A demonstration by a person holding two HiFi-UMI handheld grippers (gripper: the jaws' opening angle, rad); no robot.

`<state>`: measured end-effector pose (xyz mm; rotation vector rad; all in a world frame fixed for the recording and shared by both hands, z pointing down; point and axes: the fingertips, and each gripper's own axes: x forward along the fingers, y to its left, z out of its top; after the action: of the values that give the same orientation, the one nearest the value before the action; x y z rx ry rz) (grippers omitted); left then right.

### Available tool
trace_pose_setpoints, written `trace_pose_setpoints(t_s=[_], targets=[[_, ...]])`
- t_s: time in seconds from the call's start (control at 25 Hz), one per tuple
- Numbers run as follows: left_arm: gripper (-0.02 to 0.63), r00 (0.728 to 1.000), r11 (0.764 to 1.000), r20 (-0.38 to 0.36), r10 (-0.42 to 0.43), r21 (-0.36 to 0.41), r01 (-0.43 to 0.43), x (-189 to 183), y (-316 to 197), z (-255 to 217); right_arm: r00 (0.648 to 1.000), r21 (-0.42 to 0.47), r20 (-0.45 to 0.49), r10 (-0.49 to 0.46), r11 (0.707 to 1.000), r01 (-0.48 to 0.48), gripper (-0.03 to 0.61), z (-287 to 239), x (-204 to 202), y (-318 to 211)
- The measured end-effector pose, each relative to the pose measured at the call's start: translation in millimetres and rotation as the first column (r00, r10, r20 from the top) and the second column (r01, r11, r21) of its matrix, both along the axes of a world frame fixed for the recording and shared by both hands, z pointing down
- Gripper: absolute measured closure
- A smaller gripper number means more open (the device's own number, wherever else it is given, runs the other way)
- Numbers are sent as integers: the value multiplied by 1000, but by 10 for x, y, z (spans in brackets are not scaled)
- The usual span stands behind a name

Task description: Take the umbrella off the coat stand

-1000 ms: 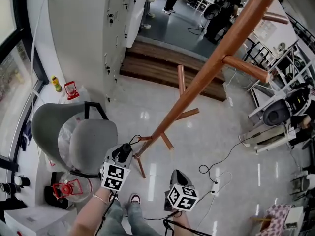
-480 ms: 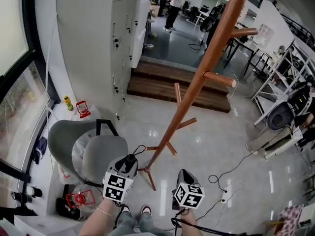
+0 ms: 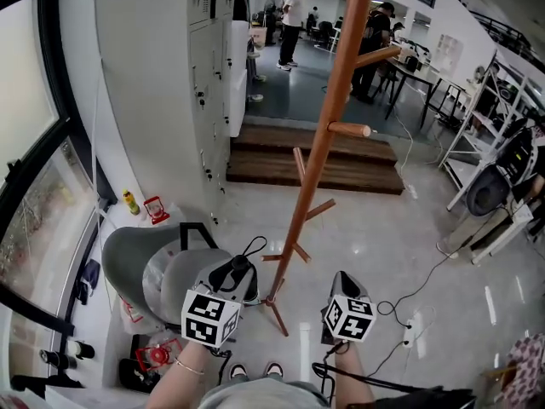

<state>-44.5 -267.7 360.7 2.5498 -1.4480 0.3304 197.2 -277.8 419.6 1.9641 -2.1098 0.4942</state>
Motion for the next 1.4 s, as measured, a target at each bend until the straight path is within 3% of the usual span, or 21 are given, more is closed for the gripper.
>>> trace_pose_setpoints(t_s=[0.4,0.72,0.92,1.4], targets=[[472,988,988,-1,155,22,-155,663,158,-48,995,43,5,104,994,-104,574,-43,505,183],[472,948,948,-6,319,-4,-319,1414,196,91,967,26,0,253,967,-253,574,44,1127,604],[472,915,915,-22,402,-18,-402,1916,251,96,937,13,-4,350,937,-350,574,38,1521,937],[472,869,868,-4,495,-41,-495,2780,333,137,866,6,9,500,866,-500,574,2,2090,1525]])
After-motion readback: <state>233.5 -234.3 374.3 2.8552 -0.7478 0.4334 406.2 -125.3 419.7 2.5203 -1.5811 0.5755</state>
